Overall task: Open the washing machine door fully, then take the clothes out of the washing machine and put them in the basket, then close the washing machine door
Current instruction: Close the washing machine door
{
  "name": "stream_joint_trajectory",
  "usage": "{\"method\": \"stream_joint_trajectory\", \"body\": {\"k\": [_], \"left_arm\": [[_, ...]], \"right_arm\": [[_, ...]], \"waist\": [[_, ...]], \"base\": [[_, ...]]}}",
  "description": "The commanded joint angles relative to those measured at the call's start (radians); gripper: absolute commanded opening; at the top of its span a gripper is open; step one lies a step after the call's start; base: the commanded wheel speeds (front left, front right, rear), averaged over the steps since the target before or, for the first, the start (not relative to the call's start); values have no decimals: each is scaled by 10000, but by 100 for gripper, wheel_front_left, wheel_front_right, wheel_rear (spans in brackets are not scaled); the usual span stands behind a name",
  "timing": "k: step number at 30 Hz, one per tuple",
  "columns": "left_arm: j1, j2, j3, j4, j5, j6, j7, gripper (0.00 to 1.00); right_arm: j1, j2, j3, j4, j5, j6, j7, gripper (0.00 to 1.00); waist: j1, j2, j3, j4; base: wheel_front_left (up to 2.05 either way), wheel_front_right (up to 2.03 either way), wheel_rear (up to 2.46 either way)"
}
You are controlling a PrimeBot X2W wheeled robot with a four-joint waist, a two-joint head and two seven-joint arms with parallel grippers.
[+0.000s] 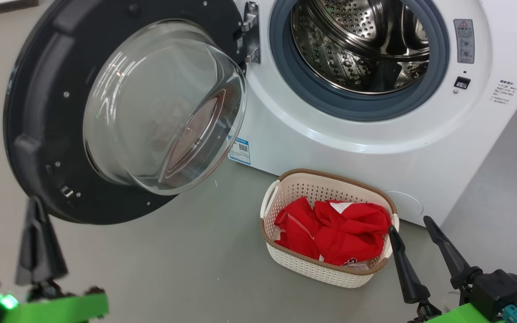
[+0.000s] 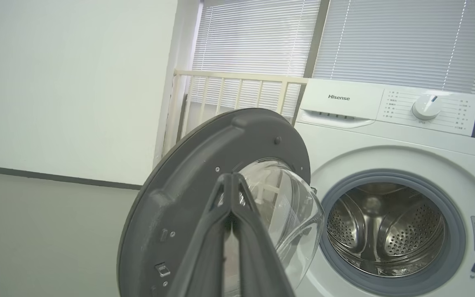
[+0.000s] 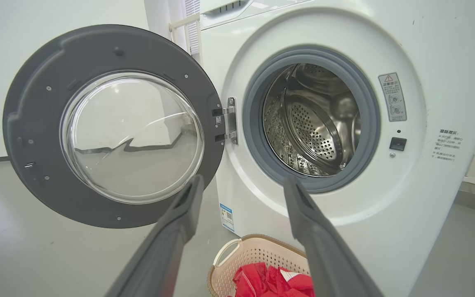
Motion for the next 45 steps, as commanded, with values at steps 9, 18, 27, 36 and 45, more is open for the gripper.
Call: {"method": "stream_joint_trajectory", "body": {"k": [9, 18, 27, 36, 45], "left_arm": [[-2340, 536, 1577, 771, -735, -734, -116, 0], [-3992, 1040, 2320, 2333, -1692, -947, -35, 0], [-5828, 1819, 3181, 5039, -2876, -1444, 79, 0], [-7567, 2372, 3764, 7622, -4052, -1453, 1095, 0], [-8864, 2700, 4537, 9746, -5529, -1379, 2686, 0]], "right_arm": [[-441, -133, 210, -335, -156, 63, 74, 100], [-505, -133, 172, -332, -130, 63, 82, 100], [-565, -133, 136, -405, -203, 63, 182, 100], [-547, -133, 157, -598, -326, 63, 423, 100], [-509, -133, 279, -709, -328, 63, 579, 100]], "waist": [[0, -1, 226, -293], [0, -1, 385, -558], [0, -1, 545, -747], [0, -1, 564, -887], [0, -1, 575, -1185]], "base": [[0, 0, 0], [0, 0, 0], [0, 0, 0], [0, 0, 0], [0, 0, 0]]}}
